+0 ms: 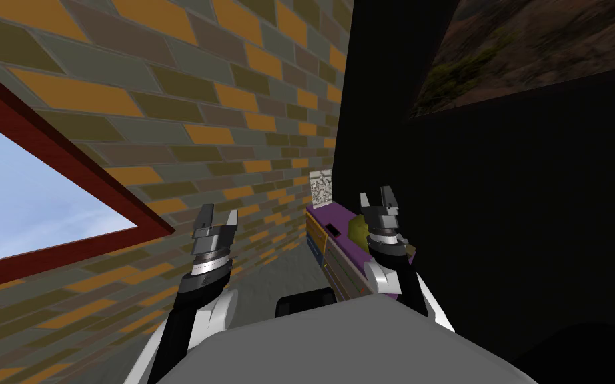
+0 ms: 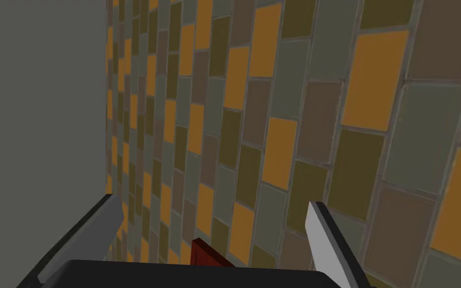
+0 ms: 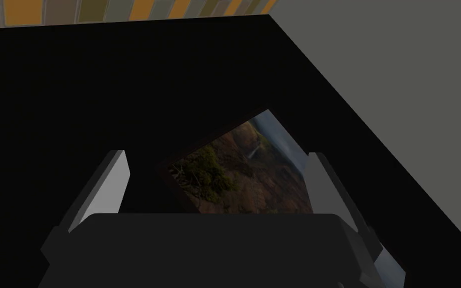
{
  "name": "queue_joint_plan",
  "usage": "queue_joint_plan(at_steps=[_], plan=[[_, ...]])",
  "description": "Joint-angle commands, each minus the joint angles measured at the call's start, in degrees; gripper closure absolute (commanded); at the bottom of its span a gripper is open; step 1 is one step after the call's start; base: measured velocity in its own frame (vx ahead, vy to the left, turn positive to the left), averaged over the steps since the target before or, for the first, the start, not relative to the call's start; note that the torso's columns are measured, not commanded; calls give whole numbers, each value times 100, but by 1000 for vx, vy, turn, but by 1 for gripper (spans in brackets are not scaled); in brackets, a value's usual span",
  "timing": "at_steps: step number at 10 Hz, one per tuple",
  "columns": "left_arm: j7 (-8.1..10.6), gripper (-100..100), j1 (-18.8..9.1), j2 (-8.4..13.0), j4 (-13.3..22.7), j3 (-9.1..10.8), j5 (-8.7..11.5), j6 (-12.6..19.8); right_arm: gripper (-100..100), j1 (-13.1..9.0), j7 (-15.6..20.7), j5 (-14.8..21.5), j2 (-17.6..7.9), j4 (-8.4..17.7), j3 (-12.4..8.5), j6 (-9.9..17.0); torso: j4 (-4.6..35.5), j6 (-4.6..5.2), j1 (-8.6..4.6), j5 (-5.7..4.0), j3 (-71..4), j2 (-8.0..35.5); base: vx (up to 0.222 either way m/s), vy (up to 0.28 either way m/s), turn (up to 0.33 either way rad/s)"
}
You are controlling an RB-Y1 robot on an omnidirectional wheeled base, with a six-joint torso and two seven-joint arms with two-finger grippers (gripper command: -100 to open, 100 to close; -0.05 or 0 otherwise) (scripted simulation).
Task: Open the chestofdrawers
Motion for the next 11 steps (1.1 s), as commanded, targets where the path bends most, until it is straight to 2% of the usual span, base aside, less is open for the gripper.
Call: queue_joint_plan(at_steps=[1,9,10,11], plan=[[0,0,0,0,0,0,0,0,0,0,0,0,0,0,0,0,235,0,0,0,-467,232,0,0,0],[0,0,0,0,-2,0,0,-1,0,0,0,0,0,-2,0,0,3537,0,0,0,-7073,3539,0,0,0],[0,0,0,0,-2,0,0,-1,-100,-52,-60,154,-125,219,-8,196,3960,0,0,0,-7919,3962,22,44,103],[0,0,0,0,0,-1,0,0,-100,-85,-100,255,-192,365,-13,328,4147,-2,14,3,-8316,4149,36,74,112]])
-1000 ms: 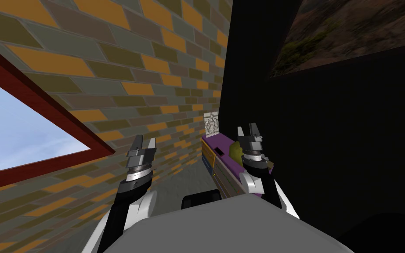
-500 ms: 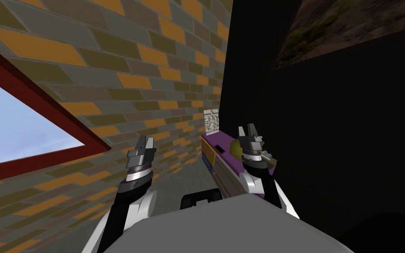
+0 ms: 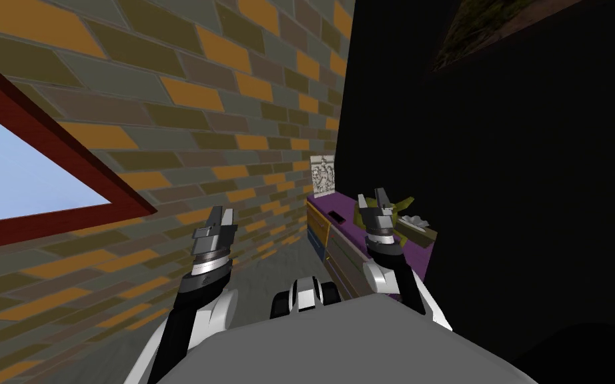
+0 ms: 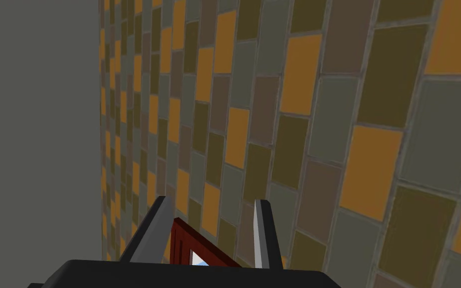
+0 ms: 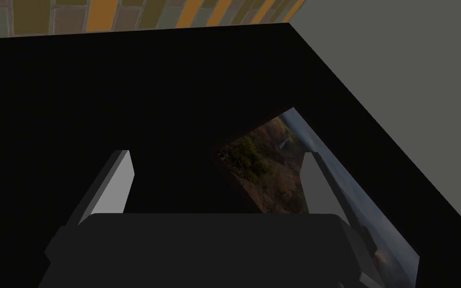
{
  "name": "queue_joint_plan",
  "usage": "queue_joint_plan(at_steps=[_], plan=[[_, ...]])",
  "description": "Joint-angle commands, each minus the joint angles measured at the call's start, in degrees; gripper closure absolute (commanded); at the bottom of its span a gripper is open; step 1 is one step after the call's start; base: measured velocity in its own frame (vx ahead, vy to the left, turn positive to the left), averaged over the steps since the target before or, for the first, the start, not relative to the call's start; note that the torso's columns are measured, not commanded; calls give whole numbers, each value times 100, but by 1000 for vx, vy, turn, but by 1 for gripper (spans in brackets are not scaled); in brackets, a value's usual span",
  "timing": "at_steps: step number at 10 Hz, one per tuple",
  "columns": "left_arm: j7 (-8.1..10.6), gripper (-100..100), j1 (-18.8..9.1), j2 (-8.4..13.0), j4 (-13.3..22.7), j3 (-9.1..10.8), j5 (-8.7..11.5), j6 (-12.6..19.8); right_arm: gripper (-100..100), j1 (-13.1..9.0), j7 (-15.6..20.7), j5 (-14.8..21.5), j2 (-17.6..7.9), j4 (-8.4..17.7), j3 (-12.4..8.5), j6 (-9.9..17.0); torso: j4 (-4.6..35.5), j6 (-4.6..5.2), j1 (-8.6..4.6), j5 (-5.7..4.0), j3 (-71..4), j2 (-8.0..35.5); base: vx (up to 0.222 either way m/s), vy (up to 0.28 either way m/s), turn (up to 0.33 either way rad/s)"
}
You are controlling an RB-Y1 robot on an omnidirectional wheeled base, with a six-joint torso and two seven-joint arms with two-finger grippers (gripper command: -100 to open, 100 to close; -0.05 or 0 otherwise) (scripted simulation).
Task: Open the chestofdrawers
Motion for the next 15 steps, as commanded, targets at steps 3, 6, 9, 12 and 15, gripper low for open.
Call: queue_joint_plan(at_steps=[3,6,9,12,15], plan=[[0,0,1,0,0,0,0,0,-100,-168,-193,424,-281,620,-48,623,80,4,-24,-4,-139,79,31,51,70],[0,0,1,0,1,0,0,0,-100,-275,-334,764,-431,1113,-59,1034,82,3,-12,-3,-139,82,40,53,93],[0,0,1,0,1,0,0,0,-100,-336,-416,958,-504,1395,-63,1357,81,1,-7,-2,-140,80,33,64,72],[0,0,1,0,0,0,0,0,-100,-465,-599,1382,-644,1939,-69,1867,81,4,-19,-4,-142,78,50,66,109],[0,0,1,0,1,0,0,0,-100,-533,-700,1609,-709,2351,-70,2301,82,1,-14,-4,-139,80,50,54,95]])
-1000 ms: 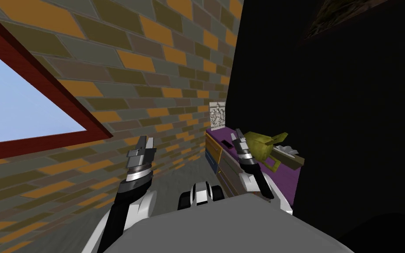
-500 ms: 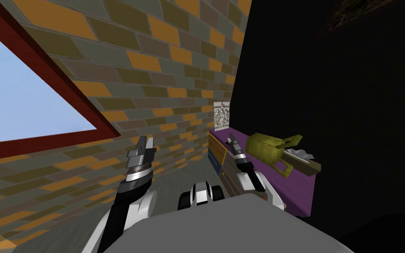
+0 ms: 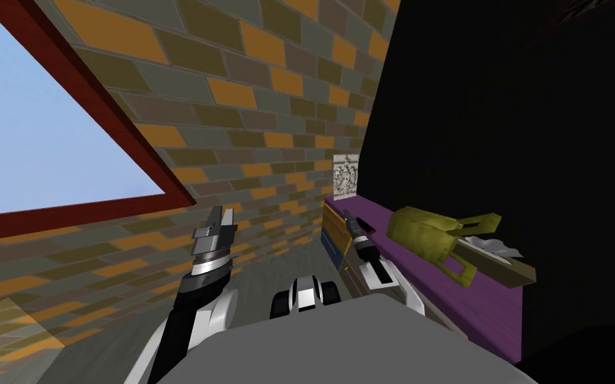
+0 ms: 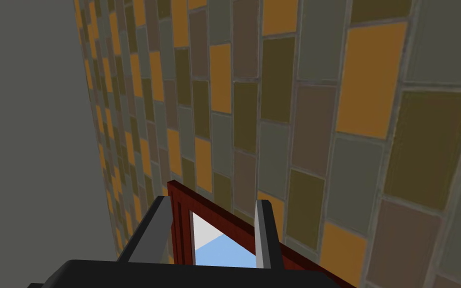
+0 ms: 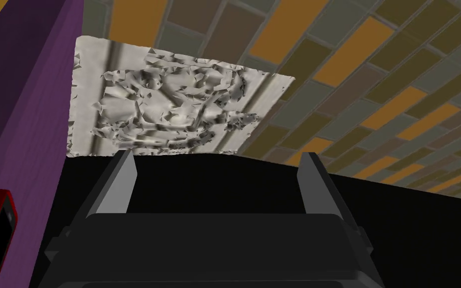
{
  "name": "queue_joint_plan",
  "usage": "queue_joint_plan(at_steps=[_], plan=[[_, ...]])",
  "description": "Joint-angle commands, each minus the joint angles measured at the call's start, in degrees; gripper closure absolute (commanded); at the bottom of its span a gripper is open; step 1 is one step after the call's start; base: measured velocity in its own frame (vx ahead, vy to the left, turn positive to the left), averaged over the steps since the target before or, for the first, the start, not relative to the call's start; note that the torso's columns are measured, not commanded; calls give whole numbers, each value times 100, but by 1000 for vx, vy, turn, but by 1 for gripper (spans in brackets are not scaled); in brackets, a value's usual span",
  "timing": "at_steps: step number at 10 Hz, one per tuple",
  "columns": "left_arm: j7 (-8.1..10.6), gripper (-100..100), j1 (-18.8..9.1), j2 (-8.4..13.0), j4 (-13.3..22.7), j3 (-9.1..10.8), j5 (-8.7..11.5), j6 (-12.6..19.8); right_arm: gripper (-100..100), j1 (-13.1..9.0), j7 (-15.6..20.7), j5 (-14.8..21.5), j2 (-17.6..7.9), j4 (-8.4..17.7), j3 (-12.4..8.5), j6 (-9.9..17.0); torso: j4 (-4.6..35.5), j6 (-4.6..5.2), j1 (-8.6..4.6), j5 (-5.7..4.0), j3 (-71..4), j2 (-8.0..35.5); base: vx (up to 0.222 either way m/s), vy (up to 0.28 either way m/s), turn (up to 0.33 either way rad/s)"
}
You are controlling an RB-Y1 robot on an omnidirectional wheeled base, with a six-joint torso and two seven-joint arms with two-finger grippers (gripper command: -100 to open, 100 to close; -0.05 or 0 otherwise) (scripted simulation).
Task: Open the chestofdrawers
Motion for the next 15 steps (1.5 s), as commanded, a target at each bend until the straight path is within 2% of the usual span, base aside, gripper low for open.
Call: queue_joint_plan(at_steps=[1,2,3,4,5,6,7,8,9,10,11,12,13,14,15], plan=[[0,0,0,0,0,0,0,0,-100,-101,-184,338,-124,455,-6,388,0,3,-6,0,0,1,62,56,131],[0,0,0,0,0,0,0,0,-100,-101,-184,338,-124,586,-6,544,-1,0,-1,0,-3,-4,48,53,86],[0,0,0,0,0,0,0,0,-100,-101,-184,338,-124,586,-6,608,0,3,2,1,0,1,19,33,-12],[0,0,0,0,0,1,0,0,-100,-171,-294,579,-180,857,-3,807,3,4,-4,0,5,10,33,53,139],[0,0,0,0,0,0,0,0,-100,-171,-294,579,-180,948,-3,966,1,-2,3,1,2,3,47,43,107],[0,0,0,0,0,0,0,0,-100,-242,-409,824,-230,1138,2,1143,-1,2,-1,1,-3,-4,67,58,179],[0,0,0,0,0,0,0,0,-100,-242,-409,824,-230,1317,2,1308,-3,-1,4,1,-8,-12,52,49,82],[0,0,1,0,0,1,0,0,-100,-242,-409,824,-230,1321,2,1366,-2,4,-2,1,-4,-3,22,28,-30],[0,0,0,0,0,1,0,0,-100,-312,-527,1072,-274,1569,10,1602,2,3,-7,-1,4,9,59,47,145],[0,0,0,0,0,0,0,0,-100,-312,-527,1072,-274,1702,10,1758,0,-2,1,0,-1,-4,56,45,106],[0,0,0,0,0,1,0,0,-100,-381,-647,1320,-311,1935,20,1906,-2,3,2,1,-3,-2,58,50,173],[0,0,0,0,0,0,0,0,-100,-381,-647,1320,-311,2090,20,2028,-1,-1,3,1,-3,-4,50,41,96],[0,0,1,0,0,1,0,0,-100,-381,-647,1320,-311,2090,20,2178,0,3,-2,1,-1,1,26,26,-16],[0,0,1,0,0,1,0,0,-100,-449,-770,1569,-342,2320,32,2330,2,4,-6,-1,4,8,45,37,150],[0,0,0,0,0,0,0,0,-100,-449,-770,1569,-342,2482,32,2485,1,-3,-1,0,0,-1,56,30,114]])
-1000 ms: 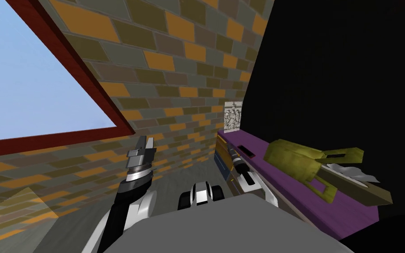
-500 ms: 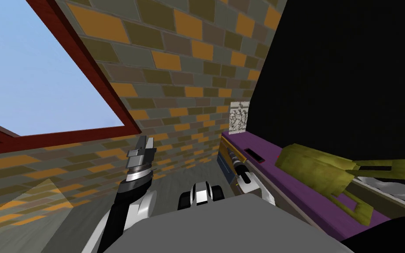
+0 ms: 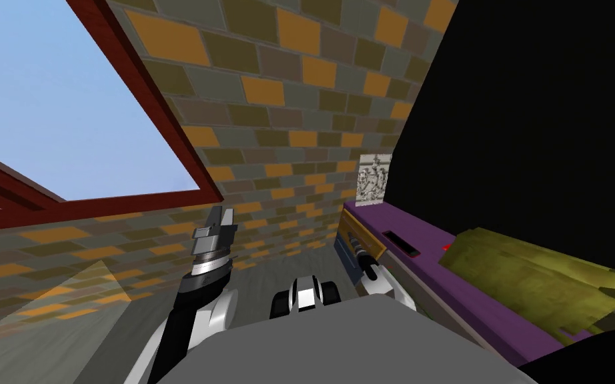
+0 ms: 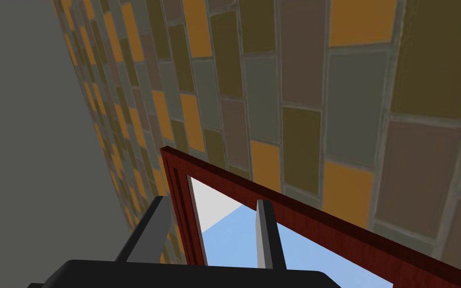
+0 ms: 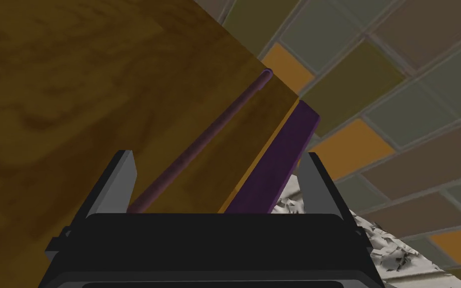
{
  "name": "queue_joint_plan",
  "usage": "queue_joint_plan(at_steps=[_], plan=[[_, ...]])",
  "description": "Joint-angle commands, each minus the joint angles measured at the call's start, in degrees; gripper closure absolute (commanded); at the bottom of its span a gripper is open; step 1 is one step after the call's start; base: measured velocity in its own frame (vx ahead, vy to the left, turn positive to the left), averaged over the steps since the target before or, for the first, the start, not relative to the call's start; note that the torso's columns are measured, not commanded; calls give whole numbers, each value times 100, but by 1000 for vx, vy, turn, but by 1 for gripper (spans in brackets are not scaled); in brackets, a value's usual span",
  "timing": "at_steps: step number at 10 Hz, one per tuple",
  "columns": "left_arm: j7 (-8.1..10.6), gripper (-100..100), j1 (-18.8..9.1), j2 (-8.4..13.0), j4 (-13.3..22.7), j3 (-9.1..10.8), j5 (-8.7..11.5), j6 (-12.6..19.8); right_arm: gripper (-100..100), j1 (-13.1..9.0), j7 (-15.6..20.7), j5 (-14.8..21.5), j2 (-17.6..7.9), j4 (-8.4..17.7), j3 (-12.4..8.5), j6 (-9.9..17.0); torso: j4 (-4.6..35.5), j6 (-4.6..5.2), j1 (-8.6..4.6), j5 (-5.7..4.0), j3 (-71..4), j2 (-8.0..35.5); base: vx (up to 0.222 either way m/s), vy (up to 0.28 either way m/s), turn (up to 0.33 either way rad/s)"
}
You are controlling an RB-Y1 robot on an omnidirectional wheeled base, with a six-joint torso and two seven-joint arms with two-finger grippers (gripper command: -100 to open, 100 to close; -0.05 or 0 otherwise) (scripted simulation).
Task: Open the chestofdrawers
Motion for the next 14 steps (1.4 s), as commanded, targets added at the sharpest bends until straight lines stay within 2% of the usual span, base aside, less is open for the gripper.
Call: queue_joint_plan(at_steps=[1,2,3,5,6,7,8,9,10,11,12,14], plan=[[0,0,1,0,0,0,0,0,-100,-30,-67,123,-3,259,14,402,-3,5,0,1,-4,-4,33,23,2],[0,0,1,0,0,1,0,0,-100,-96,-192,369,-26,554,29,589,-1,6,-2,1,0,3,49,42,157],[0,0,0,0,0,0,0,0,-100,-96,-192,369,-26,654,29,710,-1,1,5,1,-1,-2,50,28,114],[0,0,1,0,0,1,0,0,-100,-96,-192,369,-26,654,29,833,1,6,-5,0,2,6,21,8,-17],[0,0,0,0,0,1,0,0,-100,-161,-318,611,-43,929,47,1065,1,5,-6,-1,4,9,50,28,195],[0,0,0,0,0,0,0,0,-100,-161,-318,611,-43,1051,47,1196,-2,-1,6,1,-3,-5,51,24,121],[0,0,1,0,0,0,0,0,-100,-161,-318,611,-43,1051,47,1270,-3,5,4,2,-6,-7,25,9,-11],[0,0,1,0,0,1,0,0,-100,-223,-444,848,-53,1301,69,1508,-1,7,-2,1,0,4,56,20,143],[0,0,0,0,0,0,0,0,-100,-223,-444,848,-53,1448,69,1684,-1,0,2,0,-3,-5,56,15,120],[0,0,1,0,0,1,0,0,-100,-223,-444,848,-53,1448,69,1712,-3,5,-1,1,-3,-3,26,4,4],[0,0,1,0,0,1,0,0,-100,-282,-570,1078,-56,1757,93,1940,0,6,-2,0,3,8,54,26,181],[0,0,1,0,0,1,0,0,-100,-282,-570,1078,-56,1844,93,2156,-2,5,3,2,-3,-2,39,12,41]])
